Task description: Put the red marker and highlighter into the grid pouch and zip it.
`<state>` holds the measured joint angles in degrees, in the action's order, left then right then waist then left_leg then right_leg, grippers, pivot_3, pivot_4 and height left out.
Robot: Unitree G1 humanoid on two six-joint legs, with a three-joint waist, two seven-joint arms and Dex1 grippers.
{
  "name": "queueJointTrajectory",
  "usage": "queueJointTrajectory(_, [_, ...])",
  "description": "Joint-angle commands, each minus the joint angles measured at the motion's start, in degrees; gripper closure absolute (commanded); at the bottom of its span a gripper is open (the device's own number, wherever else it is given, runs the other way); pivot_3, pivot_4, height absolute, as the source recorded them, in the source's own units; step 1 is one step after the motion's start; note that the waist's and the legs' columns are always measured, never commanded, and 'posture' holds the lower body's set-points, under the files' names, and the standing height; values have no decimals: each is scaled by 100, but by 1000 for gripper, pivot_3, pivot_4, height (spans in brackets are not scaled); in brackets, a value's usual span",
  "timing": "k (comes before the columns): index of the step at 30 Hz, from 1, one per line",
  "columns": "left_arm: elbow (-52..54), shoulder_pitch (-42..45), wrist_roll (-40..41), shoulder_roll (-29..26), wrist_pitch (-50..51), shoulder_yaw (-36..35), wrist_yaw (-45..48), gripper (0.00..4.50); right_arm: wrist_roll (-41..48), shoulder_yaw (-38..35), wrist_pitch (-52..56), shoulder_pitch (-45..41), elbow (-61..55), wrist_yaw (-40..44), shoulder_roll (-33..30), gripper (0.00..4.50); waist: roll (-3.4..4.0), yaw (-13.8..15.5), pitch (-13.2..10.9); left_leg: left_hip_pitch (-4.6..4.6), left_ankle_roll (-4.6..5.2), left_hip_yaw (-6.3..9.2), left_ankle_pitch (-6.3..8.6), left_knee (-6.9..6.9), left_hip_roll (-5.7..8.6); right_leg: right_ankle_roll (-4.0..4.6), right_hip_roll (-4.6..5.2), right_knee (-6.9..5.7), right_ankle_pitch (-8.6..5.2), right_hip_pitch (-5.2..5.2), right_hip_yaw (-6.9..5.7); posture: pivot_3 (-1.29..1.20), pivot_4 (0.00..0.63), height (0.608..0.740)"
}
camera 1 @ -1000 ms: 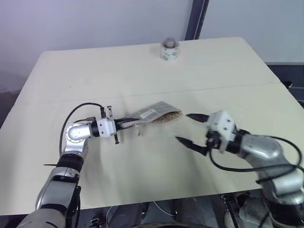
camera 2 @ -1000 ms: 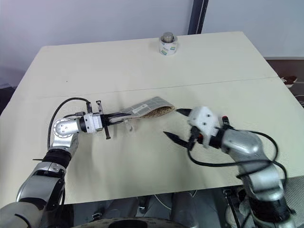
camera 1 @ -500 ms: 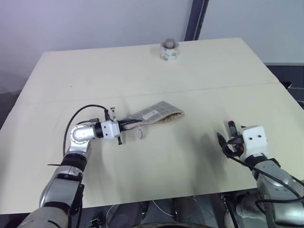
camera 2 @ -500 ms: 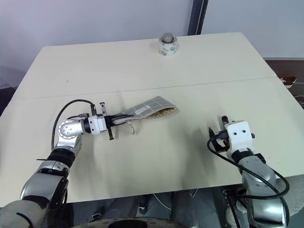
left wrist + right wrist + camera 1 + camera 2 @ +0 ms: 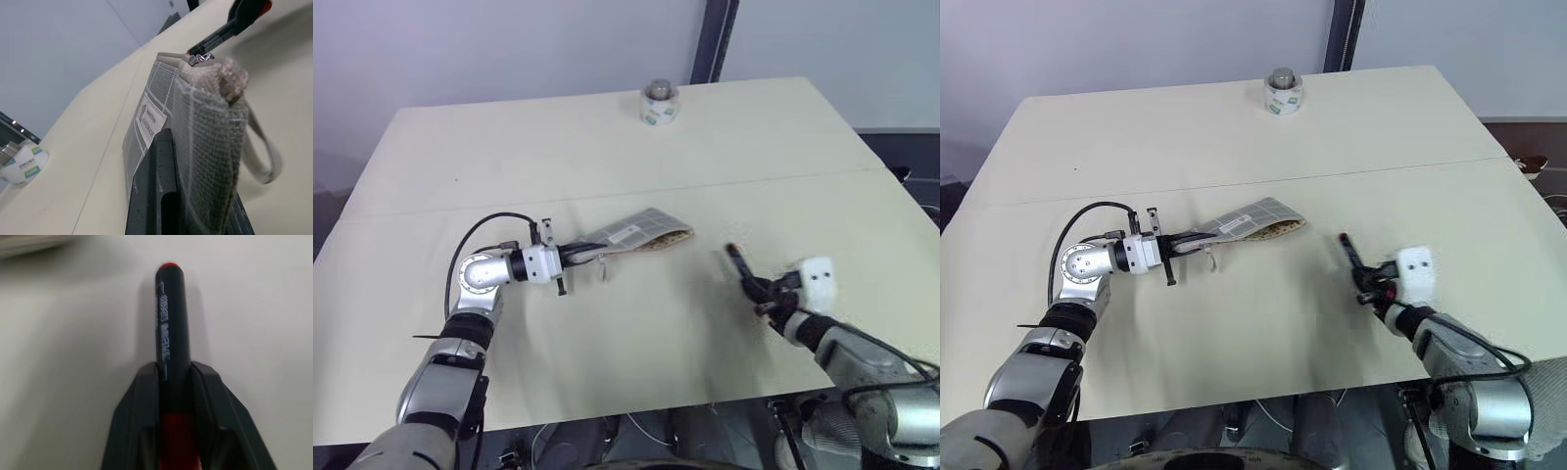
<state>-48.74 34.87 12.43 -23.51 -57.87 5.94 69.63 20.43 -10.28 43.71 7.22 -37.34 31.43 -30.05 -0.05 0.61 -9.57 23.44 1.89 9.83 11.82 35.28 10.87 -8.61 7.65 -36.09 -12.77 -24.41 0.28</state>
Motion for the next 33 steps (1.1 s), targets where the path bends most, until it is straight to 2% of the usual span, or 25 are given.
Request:
queueJointTrajectory(1, [137,60,14,-26,-90,-51,-93,4500,-14,354,-755,-224,-320,434,-180,4148,-8,-1,-1,0,0,0,0,-1,0,-1,2,1,0,1,0,0,150,740])
queueJointTrajectory(7, [265,87,50,-10,-91,-34,-81,4500,-408,668,-1086,-702,-26,525,-657,4148,-12,23,-2,1,4,-1,2,11,1,1,1,3,1,7,0,0,150,740])
queueJointTrajectory(12, [437,66,72,-10,-39,-13,-75,4500,-942,936,-1512,-734,417,797,-1290,4148,-13,17,-2,1,5,0,3,9,1,2,2,2,0,4,-1,0,150,740])
queueJointTrajectory(20, [886,31,51,-79,-15,262,176,4500,-1165,1075,-2020,-1350,828,1100,-1544,4148,-14,7,-3,2,6,-2,4,12,0,2,2,2,1,6,1,0,150,740])
queueJointTrajectory(25, [1041,123,203,-4,291,468,426,4500,-1722,1755,-2658,-2161,1000,1671,-1901,4148,-14,10,-4,2,6,-3,4,15,0,2,1,1,1,5,0,0,150,740])
queueJointTrajectory(33, [1259,535,616,290,730,421,716,4500,-2375,2490,-3359,-2969,1476,1964,-1705,4148,-22,12,-8,7,11,-3,7,17,2,1,2,5,1,4,-1,0,150,740])
